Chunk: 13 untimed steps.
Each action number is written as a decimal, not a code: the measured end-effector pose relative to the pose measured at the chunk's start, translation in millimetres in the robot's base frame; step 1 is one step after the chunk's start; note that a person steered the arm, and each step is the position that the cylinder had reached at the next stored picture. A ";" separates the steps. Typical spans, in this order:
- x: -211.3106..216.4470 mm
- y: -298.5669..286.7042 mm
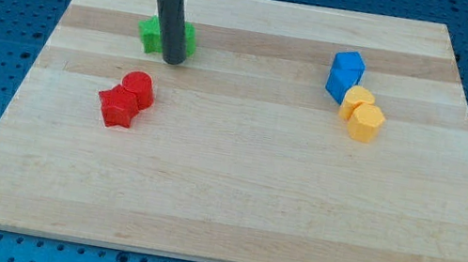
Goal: Point your arm to the left side of yellow heart
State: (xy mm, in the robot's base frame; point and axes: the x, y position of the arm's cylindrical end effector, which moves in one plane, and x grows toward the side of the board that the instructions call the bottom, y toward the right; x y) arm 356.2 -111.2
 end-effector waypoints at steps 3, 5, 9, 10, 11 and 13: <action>38.6 79.9; 45.9 101.5; 46.6 116.9; 46.6 136.8; 46.6 142.6; 50.6 163.6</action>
State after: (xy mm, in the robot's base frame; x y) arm 406.9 52.4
